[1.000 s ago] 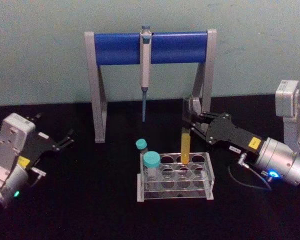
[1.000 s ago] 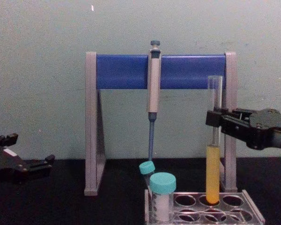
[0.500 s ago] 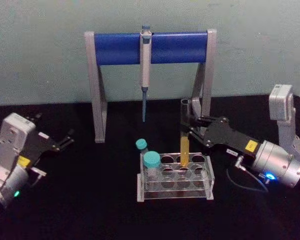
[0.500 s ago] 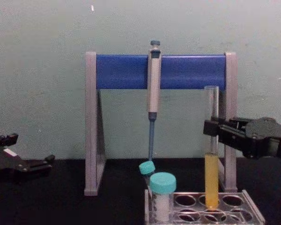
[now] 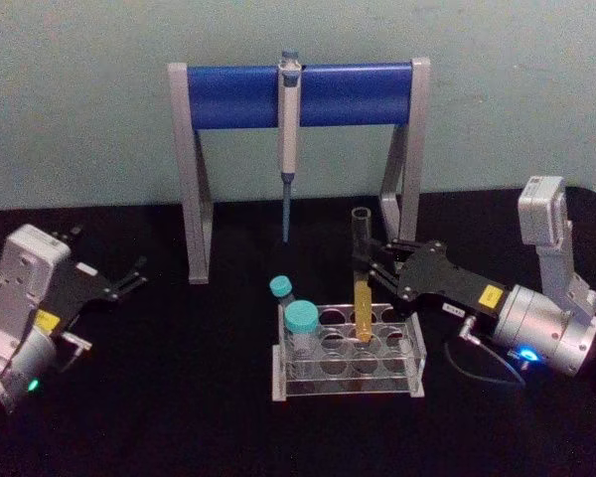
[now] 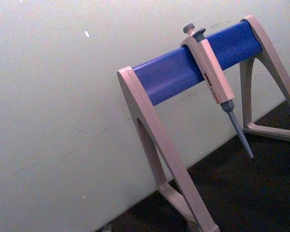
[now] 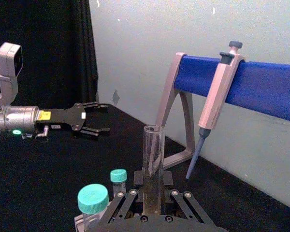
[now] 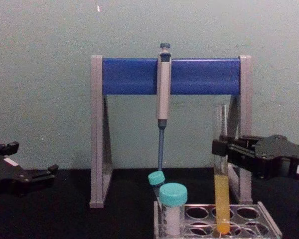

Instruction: Pick up the test tube from the test tube rack, shake it, then place it back into the test tube rack.

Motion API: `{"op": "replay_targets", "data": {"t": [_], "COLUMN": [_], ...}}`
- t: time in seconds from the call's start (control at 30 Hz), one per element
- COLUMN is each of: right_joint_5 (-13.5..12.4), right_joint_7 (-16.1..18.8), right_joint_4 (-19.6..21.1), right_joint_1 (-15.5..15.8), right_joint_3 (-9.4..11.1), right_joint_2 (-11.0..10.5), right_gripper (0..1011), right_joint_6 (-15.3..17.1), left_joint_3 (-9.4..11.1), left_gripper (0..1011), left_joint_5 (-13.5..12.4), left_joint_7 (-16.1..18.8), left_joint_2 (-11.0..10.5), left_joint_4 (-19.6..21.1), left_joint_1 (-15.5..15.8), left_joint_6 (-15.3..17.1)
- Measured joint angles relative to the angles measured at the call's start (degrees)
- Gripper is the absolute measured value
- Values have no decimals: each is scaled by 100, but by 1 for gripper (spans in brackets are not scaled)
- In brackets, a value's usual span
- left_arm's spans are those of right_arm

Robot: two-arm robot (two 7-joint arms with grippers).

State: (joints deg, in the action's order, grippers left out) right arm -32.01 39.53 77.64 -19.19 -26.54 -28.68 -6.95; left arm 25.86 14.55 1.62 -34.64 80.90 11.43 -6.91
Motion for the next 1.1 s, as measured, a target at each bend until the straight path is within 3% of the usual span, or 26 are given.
{"op": "replay_targets", "data": {"t": [1.1], "right_joint_5": [169], "right_joint_7": [65], "right_joint_4": [-332], "right_joint_1": [-195], "right_joint_3": [-186], "right_joint_2": [95], "right_gripper": [225], "right_joint_6": [213], "left_joint_3": [0], "left_gripper": [1001], "left_joint_5": [0], "left_joint_7": [0], "left_joint_2": [0], "left_joint_4": [0], "left_joint_1": [0], "left_joint_6": [0]}}
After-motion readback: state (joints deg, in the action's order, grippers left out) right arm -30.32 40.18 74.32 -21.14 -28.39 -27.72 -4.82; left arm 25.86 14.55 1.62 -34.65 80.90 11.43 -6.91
